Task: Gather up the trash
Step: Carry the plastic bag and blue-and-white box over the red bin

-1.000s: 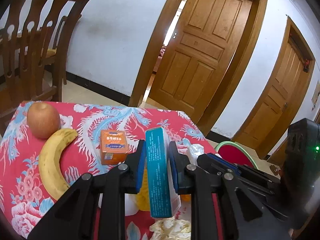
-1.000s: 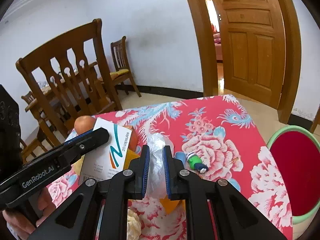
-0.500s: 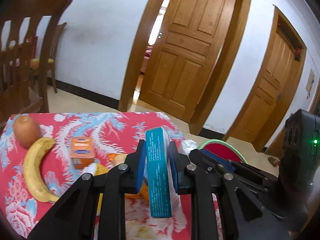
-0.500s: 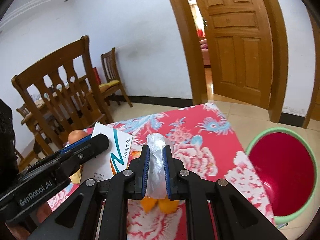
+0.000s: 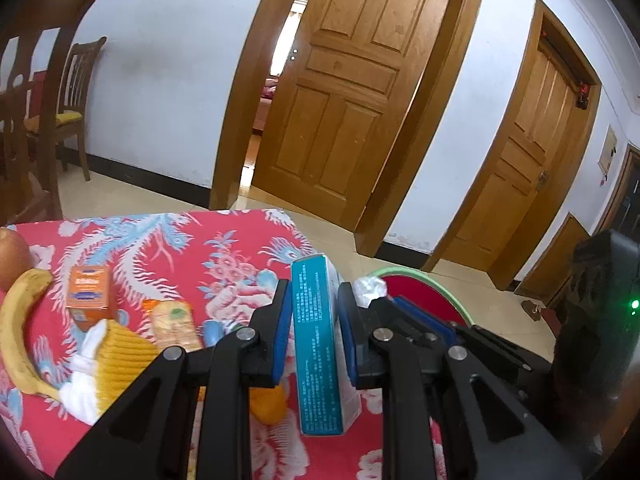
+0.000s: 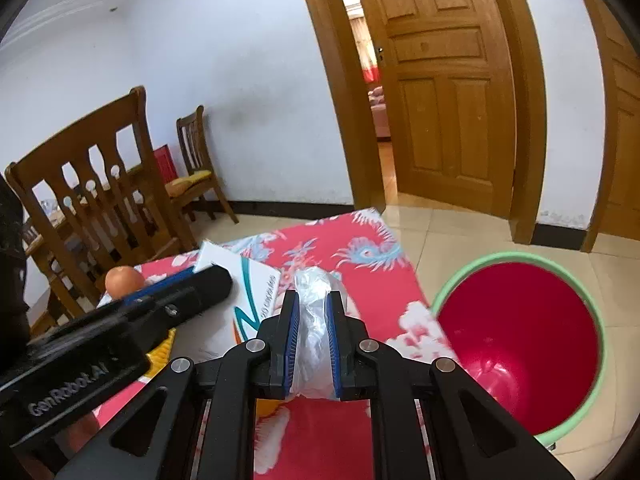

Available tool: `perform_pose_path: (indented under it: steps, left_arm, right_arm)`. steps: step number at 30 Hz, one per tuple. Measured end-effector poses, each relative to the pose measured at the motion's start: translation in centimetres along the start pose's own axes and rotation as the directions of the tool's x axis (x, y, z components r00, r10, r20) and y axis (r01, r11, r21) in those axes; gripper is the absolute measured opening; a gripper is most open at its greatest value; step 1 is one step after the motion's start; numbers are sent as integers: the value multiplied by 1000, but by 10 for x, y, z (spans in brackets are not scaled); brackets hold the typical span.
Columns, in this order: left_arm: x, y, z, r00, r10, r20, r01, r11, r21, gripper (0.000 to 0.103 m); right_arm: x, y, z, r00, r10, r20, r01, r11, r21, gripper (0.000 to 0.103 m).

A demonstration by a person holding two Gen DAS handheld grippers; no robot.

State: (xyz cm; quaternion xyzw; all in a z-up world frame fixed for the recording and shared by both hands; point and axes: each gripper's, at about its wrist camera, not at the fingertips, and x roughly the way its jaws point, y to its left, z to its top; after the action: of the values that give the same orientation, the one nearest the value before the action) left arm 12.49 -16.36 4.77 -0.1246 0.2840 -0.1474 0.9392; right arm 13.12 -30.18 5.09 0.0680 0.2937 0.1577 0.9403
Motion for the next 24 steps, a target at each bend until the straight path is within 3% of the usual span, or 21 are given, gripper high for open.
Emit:
perform_pose_path:
  steps: [5, 11, 24]
  left_arm:
    - [8, -21, -3, 1000, -8, -4, 8, 999, 46, 23]
    - [21, -45, -2, 1000, -25, -3, 25, 996, 84, 23]
    - [65, -112, -19, 993, -98, -73, 107, 986, 127, 23]
  right_arm:
    - [-9, -22, -2, 999, -41, 36, 40, 999, 8, 14]
    - [-12, -50, -7, 998, -61, 14, 60, 997, 49, 14]
    - [-39, -115, -10, 985, -167, 52, 159, 979, 126, 14]
